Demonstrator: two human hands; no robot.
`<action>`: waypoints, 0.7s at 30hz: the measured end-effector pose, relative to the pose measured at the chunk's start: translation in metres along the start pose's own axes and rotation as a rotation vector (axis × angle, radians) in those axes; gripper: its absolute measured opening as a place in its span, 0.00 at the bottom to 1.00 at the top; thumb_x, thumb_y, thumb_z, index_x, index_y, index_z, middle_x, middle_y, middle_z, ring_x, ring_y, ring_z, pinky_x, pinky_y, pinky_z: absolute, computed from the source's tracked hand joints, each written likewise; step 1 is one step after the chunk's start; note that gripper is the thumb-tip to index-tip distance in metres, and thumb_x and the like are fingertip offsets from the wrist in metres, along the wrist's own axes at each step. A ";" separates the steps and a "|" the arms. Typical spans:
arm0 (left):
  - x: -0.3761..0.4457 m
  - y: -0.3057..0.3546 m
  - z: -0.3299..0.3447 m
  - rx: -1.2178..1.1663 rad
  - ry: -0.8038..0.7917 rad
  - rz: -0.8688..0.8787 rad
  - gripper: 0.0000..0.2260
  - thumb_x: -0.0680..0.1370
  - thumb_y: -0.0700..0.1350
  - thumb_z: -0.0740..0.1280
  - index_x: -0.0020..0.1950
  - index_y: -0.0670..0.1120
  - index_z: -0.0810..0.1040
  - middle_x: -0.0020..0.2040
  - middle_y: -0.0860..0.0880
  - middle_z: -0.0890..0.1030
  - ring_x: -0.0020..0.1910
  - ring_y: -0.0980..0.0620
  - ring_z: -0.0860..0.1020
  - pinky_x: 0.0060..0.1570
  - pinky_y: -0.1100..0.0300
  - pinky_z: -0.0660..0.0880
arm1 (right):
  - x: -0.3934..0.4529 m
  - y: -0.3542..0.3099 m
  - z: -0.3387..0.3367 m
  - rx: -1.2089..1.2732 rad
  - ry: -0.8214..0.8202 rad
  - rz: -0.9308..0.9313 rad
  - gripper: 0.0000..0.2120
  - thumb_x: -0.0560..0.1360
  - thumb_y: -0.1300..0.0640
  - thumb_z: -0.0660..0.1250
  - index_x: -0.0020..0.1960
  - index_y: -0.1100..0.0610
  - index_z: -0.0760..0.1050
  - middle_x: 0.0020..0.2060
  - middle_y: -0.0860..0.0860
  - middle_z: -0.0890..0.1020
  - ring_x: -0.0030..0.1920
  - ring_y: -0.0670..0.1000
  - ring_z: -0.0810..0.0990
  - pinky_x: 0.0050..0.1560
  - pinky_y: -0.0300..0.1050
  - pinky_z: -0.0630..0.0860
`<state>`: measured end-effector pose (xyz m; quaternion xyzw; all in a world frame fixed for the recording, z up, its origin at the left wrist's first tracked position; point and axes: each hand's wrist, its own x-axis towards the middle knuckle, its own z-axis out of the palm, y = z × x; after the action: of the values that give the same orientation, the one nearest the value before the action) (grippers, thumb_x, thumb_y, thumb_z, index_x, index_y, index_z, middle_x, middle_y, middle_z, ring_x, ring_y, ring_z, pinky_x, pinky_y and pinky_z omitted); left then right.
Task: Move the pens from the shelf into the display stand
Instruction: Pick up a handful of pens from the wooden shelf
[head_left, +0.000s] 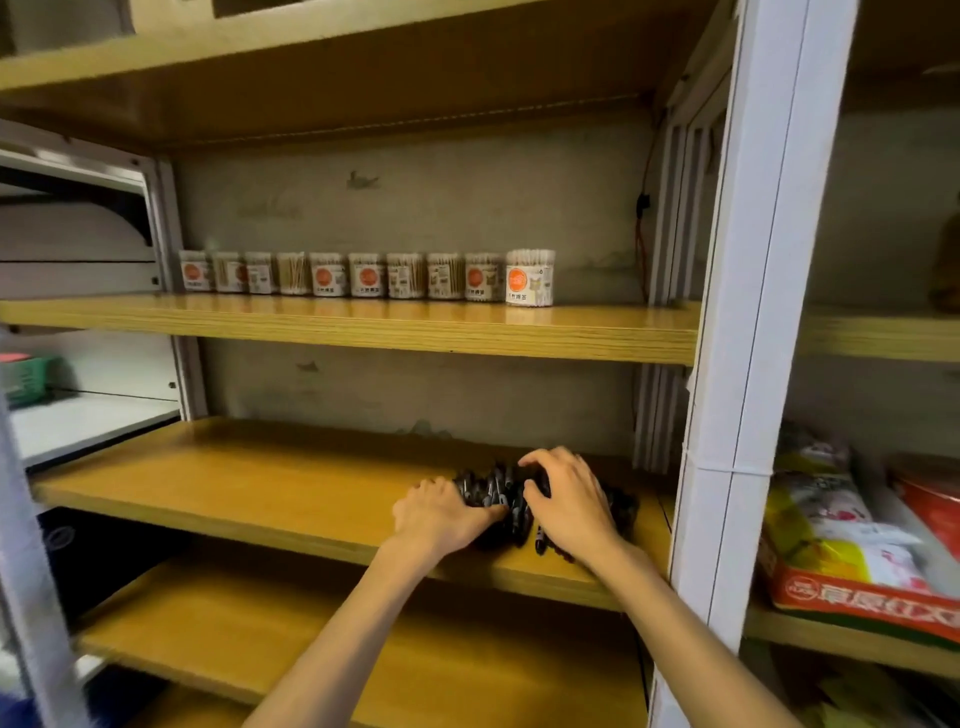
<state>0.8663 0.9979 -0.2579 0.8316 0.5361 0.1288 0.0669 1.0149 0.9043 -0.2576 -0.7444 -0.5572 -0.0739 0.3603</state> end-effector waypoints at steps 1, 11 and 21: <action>0.004 0.000 0.001 -0.003 -0.009 0.004 0.48 0.70 0.79 0.57 0.74 0.42 0.69 0.72 0.43 0.73 0.70 0.41 0.71 0.66 0.48 0.71 | 0.003 -0.001 0.000 0.001 0.007 0.007 0.12 0.81 0.53 0.64 0.64 0.45 0.75 0.63 0.46 0.75 0.68 0.50 0.70 0.66 0.47 0.68; 0.027 -0.004 0.000 -0.005 -0.040 0.035 0.42 0.72 0.77 0.57 0.68 0.44 0.74 0.65 0.45 0.78 0.63 0.42 0.76 0.61 0.51 0.73 | 0.014 -0.002 0.005 -0.027 0.001 0.037 0.13 0.81 0.53 0.64 0.65 0.46 0.75 0.64 0.47 0.76 0.70 0.50 0.70 0.68 0.49 0.67; 0.042 -0.005 -0.002 0.060 -0.041 -0.015 0.38 0.73 0.76 0.58 0.65 0.45 0.78 0.62 0.46 0.80 0.61 0.43 0.78 0.49 0.53 0.69 | 0.017 -0.002 0.007 -0.048 -0.008 0.046 0.13 0.80 0.54 0.64 0.64 0.46 0.75 0.63 0.47 0.76 0.68 0.50 0.71 0.66 0.48 0.68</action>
<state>0.8781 1.0376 -0.2512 0.8318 0.5442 0.0951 0.0541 1.0171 0.9221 -0.2531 -0.7657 -0.5396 -0.0762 0.3416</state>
